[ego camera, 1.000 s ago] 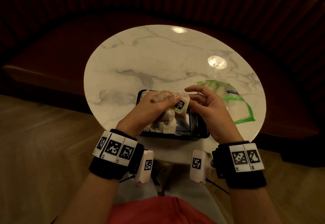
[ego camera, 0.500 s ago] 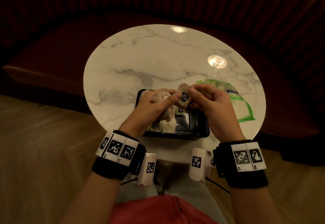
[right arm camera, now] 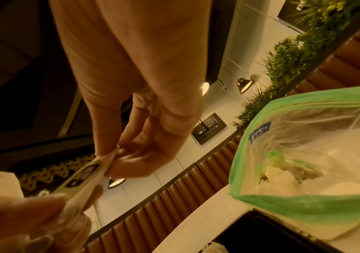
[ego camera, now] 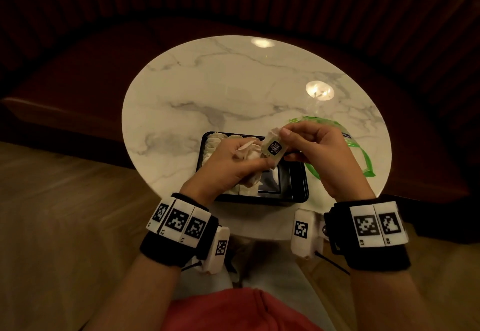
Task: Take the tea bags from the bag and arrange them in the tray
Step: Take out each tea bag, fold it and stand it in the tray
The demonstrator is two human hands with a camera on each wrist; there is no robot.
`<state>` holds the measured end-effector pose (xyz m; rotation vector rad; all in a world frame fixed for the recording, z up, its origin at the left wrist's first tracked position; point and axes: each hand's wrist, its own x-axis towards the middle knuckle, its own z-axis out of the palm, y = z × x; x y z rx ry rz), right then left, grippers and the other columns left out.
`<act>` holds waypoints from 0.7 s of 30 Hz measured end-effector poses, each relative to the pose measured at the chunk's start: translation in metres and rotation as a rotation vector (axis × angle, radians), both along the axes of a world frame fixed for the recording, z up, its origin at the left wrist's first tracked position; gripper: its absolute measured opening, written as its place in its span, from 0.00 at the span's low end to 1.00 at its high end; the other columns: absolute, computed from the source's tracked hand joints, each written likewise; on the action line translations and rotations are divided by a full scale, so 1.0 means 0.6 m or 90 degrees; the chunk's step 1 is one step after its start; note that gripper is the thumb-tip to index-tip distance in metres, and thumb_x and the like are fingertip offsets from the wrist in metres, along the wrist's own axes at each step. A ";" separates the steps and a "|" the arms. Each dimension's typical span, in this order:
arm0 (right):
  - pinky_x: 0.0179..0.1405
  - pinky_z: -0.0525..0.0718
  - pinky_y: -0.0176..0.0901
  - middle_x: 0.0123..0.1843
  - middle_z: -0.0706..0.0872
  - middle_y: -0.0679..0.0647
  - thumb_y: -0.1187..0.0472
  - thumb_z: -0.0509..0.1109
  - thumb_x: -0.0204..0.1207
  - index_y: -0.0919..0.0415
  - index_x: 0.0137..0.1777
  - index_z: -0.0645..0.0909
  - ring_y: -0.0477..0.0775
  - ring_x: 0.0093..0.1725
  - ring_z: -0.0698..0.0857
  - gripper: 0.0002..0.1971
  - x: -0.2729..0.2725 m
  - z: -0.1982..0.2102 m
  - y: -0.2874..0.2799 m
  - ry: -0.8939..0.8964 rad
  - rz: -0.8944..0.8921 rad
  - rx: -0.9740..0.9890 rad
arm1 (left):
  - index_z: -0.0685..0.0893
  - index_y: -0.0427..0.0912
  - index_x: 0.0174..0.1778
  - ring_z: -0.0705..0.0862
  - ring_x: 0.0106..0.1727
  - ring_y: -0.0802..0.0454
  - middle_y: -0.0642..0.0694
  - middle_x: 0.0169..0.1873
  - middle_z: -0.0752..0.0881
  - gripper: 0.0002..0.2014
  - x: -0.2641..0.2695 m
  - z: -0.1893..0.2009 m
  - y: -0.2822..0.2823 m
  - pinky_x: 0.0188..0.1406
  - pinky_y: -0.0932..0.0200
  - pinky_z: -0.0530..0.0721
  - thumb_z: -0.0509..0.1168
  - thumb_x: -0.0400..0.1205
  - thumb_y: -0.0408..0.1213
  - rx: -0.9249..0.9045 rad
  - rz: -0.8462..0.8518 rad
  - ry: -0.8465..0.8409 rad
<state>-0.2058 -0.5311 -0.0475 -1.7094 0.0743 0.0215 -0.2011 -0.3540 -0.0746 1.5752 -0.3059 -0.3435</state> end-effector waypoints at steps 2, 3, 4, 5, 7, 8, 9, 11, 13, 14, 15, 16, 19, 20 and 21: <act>0.42 0.89 0.42 0.46 0.91 0.59 0.62 0.72 0.79 0.61 0.50 0.87 0.54 0.45 0.90 0.04 0.001 0.001 -0.002 -0.006 -0.002 -0.027 | 0.87 0.33 0.51 0.85 0.33 0.64 0.51 0.32 0.89 0.07 0.001 0.002 0.000 0.31 0.73 0.79 0.73 0.78 0.29 -0.021 0.005 0.016; 0.41 0.88 0.42 0.46 0.91 0.58 0.62 0.72 0.79 0.61 0.50 0.87 0.53 0.45 0.90 0.05 0.002 0.001 -0.003 -0.013 -0.004 -0.042 | 0.87 0.34 0.52 0.86 0.35 0.62 0.48 0.35 0.90 0.08 0.002 0.002 0.000 0.34 0.71 0.81 0.73 0.78 0.31 -0.032 0.013 0.019; 0.40 0.88 0.41 0.45 0.91 0.56 0.61 0.72 0.78 0.61 0.51 0.87 0.52 0.44 0.90 0.05 0.002 0.003 -0.004 -0.023 -0.004 -0.058 | 0.88 0.35 0.52 0.87 0.36 0.59 0.46 0.37 0.91 0.09 0.003 0.003 0.000 0.34 0.69 0.82 0.72 0.79 0.34 -0.034 0.025 0.019; 0.38 0.86 0.40 0.45 0.91 0.54 0.61 0.72 0.78 0.60 0.52 0.87 0.50 0.43 0.89 0.06 0.002 0.003 -0.005 -0.032 -0.001 -0.074 | 0.87 0.35 0.52 0.86 0.34 0.58 0.45 0.35 0.91 0.09 0.003 0.003 0.000 0.33 0.68 0.83 0.71 0.81 0.36 -0.033 0.035 0.021; 0.36 0.83 0.36 0.43 0.91 0.52 0.61 0.72 0.78 0.59 0.52 0.88 0.46 0.40 0.87 0.06 0.002 0.009 -0.006 -0.049 0.019 -0.099 | 0.87 0.36 0.50 0.84 0.28 0.58 0.50 0.28 0.89 0.07 0.004 0.002 -0.002 0.29 0.66 0.81 0.67 0.84 0.36 -0.019 0.037 0.022; 0.36 0.82 0.35 0.42 0.91 0.51 0.62 0.72 0.78 0.59 0.52 0.88 0.43 0.39 0.86 0.05 0.002 0.013 -0.006 -0.057 0.037 -0.116 | 0.87 0.38 0.48 0.85 0.29 0.57 0.52 0.27 0.89 0.06 0.003 0.002 -0.003 0.29 0.65 0.82 0.67 0.84 0.35 -0.005 0.033 0.017; 0.35 0.82 0.33 0.41 0.90 0.50 0.63 0.72 0.78 0.59 0.51 0.88 0.40 0.37 0.86 0.05 0.003 0.018 -0.006 -0.063 0.058 -0.136 | 0.87 0.41 0.47 0.87 0.33 0.56 0.52 0.30 0.90 0.04 0.003 0.000 -0.003 0.31 0.65 0.84 0.68 0.84 0.35 0.008 0.035 0.011; 0.36 0.83 0.30 0.40 0.90 0.47 0.63 0.71 0.79 0.58 0.51 0.88 0.36 0.34 0.84 0.05 0.006 0.024 -0.008 -0.075 0.095 -0.198 | 0.88 0.44 0.45 0.89 0.38 0.57 0.51 0.35 0.91 0.02 0.005 -0.005 -0.001 0.34 0.67 0.85 0.70 0.82 0.35 0.016 0.062 0.016; 0.39 0.84 0.32 0.40 0.89 0.45 0.61 0.72 0.79 0.55 0.50 0.88 0.38 0.36 0.84 0.04 0.016 0.022 -0.015 -0.081 0.111 -0.288 | 0.89 0.41 0.46 0.87 0.35 0.55 0.43 0.36 0.89 0.05 0.011 -0.011 0.001 0.29 0.68 0.84 0.70 0.82 0.39 0.006 0.122 0.067; 0.40 0.84 0.34 0.40 0.89 0.45 0.60 0.72 0.79 0.54 0.50 0.88 0.39 0.37 0.84 0.04 0.022 0.017 -0.019 -0.079 0.110 -0.327 | 0.89 0.40 0.44 0.84 0.29 0.55 0.38 0.34 0.85 0.08 0.014 -0.015 0.002 0.24 0.68 0.81 0.70 0.82 0.41 -0.004 0.158 0.113; 0.41 0.84 0.35 0.41 0.89 0.44 0.60 0.72 0.79 0.53 0.50 0.87 0.41 0.38 0.84 0.04 0.029 0.010 -0.023 -0.074 0.108 -0.357 | 0.88 0.39 0.43 0.80 0.25 0.56 0.35 0.32 0.81 0.11 0.016 -0.018 0.004 0.19 0.69 0.76 0.69 0.83 0.43 -0.018 0.194 0.165; 0.41 0.83 0.35 0.42 0.88 0.44 0.60 0.71 0.80 0.53 0.50 0.87 0.41 0.40 0.84 0.04 0.036 0.002 -0.026 -0.067 0.111 -0.387 | 0.88 0.40 0.42 0.77 0.24 0.56 0.34 0.33 0.79 0.12 0.020 -0.021 0.006 0.18 0.69 0.74 0.68 0.83 0.44 -0.035 0.220 0.213; 0.43 0.78 0.31 0.44 0.87 0.47 0.60 0.70 0.81 0.55 0.52 0.86 0.44 0.44 0.84 0.05 0.053 -0.028 -0.028 -0.044 0.158 -0.529 | 0.89 0.41 0.45 0.76 0.25 0.55 0.35 0.41 0.83 0.13 0.025 -0.027 0.011 0.24 0.66 0.72 0.69 0.81 0.48 -0.069 0.246 0.305; 0.41 0.75 0.26 0.45 0.87 0.47 0.61 0.70 0.80 0.56 0.53 0.86 0.45 0.45 0.83 0.06 0.058 -0.035 -0.027 -0.031 0.183 -0.570 | 0.89 0.40 0.48 0.77 0.25 0.56 0.37 0.41 0.85 0.14 0.026 -0.027 0.012 0.25 0.65 0.73 0.70 0.81 0.49 -0.078 0.254 0.322; 0.39 0.72 0.23 0.45 0.86 0.48 0.62 0.69 0.80 0.57 0.54 0.87 0.46 0.46 0.83 0.06 0.061 -0.041 -0.025 -0.016 0.210 -0.602 | 0.89 0.38 0.52 0.79 0.25 0.55 0.40 0.41 0.86 0.16 0.027 -0.027 0.013 0.26 0.65 0.75 0.70 0.80 0.49 -0.088 0.265 0.340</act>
